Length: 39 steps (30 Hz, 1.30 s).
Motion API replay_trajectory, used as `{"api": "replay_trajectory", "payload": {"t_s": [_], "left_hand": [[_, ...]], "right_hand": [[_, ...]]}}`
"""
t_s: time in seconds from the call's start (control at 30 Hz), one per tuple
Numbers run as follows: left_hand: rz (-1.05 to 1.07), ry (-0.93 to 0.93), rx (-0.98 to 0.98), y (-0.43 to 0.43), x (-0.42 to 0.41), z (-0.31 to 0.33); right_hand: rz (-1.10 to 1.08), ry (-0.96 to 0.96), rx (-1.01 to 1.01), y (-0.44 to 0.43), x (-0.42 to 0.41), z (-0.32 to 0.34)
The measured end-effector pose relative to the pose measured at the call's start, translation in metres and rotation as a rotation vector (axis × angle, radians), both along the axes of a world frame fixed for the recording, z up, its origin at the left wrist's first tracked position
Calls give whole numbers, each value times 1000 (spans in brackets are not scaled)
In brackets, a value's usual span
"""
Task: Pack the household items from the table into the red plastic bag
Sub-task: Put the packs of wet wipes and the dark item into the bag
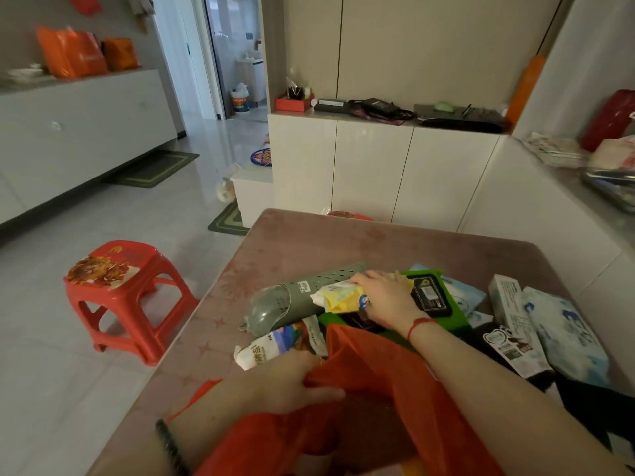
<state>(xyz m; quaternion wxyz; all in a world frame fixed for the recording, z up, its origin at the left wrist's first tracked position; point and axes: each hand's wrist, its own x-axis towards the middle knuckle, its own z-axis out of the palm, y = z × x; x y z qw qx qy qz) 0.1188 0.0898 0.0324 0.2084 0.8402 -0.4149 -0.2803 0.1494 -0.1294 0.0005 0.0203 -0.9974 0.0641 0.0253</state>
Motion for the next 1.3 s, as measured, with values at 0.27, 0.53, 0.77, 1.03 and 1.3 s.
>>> {"api": "replay_trajectory", "payload": {"t_s": [0.27, 0.53, 0.77, 1.03, 1.3], "left_hand": [[201, -64, -18, 18, -6, 8], [392, 238, -235, 26, -30, 50], [515, 408, -348, 45, -40, 75], [472, 392, -223, 49, -56, 69], [341, 442, 3, 53, -75, 61]], "right_hand": [[-200, -671, 481, 7, -33, 64], [41, -973, 1092, 70, -128, 146], [480, -742, 379, 81, -165, 87], [569, -179, 113, 84, -190, 74], [146, 103, 212, 50, -184, 75]]}}
